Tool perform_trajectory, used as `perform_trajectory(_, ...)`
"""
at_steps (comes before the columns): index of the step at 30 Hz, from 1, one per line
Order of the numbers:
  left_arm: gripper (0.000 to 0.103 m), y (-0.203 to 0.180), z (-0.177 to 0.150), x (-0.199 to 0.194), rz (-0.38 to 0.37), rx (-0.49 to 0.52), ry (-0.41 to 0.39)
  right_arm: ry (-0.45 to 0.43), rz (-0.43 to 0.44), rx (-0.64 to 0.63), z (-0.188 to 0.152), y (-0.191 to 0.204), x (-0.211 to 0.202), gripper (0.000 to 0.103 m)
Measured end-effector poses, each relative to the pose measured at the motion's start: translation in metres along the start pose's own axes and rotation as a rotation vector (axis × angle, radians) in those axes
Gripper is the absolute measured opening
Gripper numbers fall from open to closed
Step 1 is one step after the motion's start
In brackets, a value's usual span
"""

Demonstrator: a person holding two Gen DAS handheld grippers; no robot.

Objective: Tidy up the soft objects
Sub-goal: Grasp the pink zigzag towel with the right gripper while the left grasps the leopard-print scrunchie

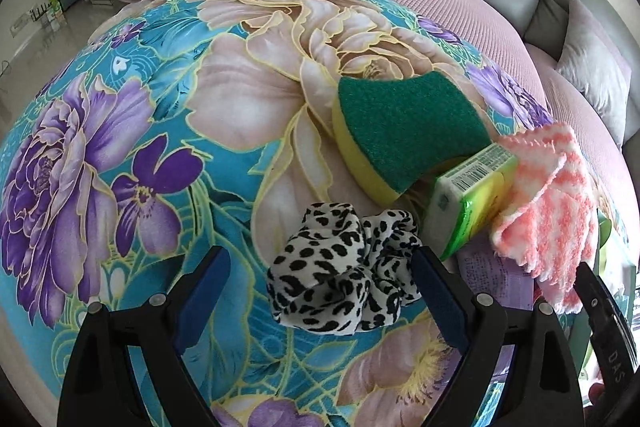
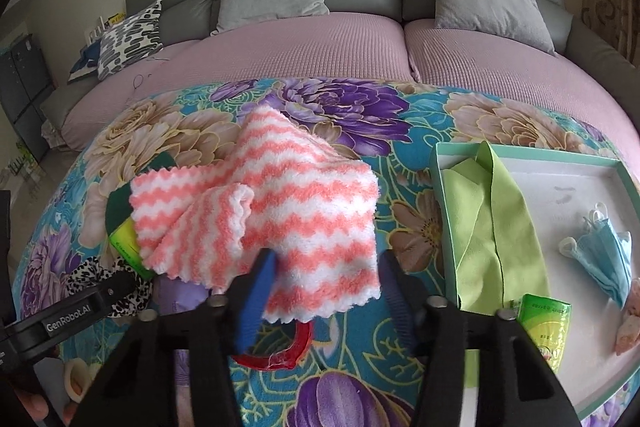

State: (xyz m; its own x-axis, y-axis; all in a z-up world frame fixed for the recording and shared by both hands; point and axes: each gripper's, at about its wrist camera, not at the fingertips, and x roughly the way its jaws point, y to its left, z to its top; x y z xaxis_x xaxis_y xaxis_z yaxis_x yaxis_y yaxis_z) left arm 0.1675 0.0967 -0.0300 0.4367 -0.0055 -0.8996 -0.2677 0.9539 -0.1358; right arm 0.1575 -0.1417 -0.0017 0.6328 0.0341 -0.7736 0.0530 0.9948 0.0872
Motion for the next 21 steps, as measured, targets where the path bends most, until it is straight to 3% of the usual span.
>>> perform_trajectory(4,0.088,-0.006,0.002,0.004,-0.004,0.011,0.002,-0.005,0.015,0.011,-0.001,-0.002,-0.002,0.028)
perform_trajectory(6,0.083,-0.009,0.002,0.003,-0.016,0.017,0.003,-0.012,0.029,0.006,-0.002,0.000,-0.005,0.014)
perform_trajectory(8,0.077,-0.011,0.003,0.004,-0.028,0.023,0.002,-0.021,0.034,0.002,-0.002,0.001,-0.008,0.009)
perform_trajectory(12,0.062,-0.018,0.002,0.003,-0.049,0.044,0.000,-0.029,0.056,-0.008,-0.002,0.002,-0.011,0.005)
perform_trajectory(21,0.039,-0.022,0.003,-0.001,-0.067,0.046,-0.024,-0.074,0.097,0.010,0.000,-0.001,-0.024,0.003)
